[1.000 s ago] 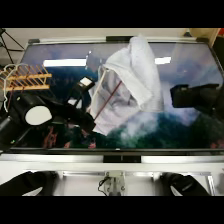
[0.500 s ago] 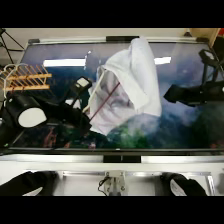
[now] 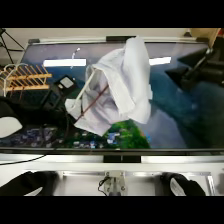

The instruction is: Fold the shirts.

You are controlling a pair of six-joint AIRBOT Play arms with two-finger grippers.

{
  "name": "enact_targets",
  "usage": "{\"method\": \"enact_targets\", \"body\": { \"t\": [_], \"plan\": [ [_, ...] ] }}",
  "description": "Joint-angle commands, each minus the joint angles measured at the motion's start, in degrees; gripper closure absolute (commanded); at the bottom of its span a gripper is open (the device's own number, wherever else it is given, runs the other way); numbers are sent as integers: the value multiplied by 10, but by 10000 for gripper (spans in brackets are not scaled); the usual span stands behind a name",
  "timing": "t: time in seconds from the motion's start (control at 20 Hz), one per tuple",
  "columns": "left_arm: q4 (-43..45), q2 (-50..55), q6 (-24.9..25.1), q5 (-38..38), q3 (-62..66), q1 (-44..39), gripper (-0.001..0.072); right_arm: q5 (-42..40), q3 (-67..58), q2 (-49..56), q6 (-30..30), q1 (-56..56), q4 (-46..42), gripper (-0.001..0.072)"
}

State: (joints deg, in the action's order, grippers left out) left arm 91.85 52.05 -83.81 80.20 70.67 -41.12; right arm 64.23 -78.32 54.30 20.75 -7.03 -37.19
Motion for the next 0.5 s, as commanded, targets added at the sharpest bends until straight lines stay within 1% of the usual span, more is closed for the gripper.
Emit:
{"method": "enact_targets", "body": {
  "t": [0.0, 0.05, 0.1, 0.15, 0.2, 0.3, 0.35, 0.4, 0.45],
  "plan": [
    [69, -10, 42, 43, 22, 0, 655, -93, -19, -5, -169, 95, 76, 102],
    [73, -10, 48, 45, 29, 0, 655, -116, -19, 4, -174, 131, 30, 102],
    [73, -12, 56, 45, 35, 0, 655, -131, -19, 20, -159, 156, -18, 163],
    [73, -15, 69, 46, 38, 0, 655, -138, -19, 37, -140, 169, -28, 318],
    [73, -19, 84, 49, 39, 0, 655, -141, -19, 54, -135, 175, -3, 325],
    [90, -27, 116, 76, 39, 0, 655, -141, -19, 75, -142, 176, 59, 147],
    [96, -29, 134, 91, 39, 0, 655, -141, -19, 79, -144, 176, 51, 67],
    [97, -30, 144, 99, 39, 0, 655, -139, -19, 81, -139, 176, 23, 37],
    [97, -29, 153, 101, 39, 0, 655, -132, -19, 82, -127, 176, -13, 37]
  ]
}}
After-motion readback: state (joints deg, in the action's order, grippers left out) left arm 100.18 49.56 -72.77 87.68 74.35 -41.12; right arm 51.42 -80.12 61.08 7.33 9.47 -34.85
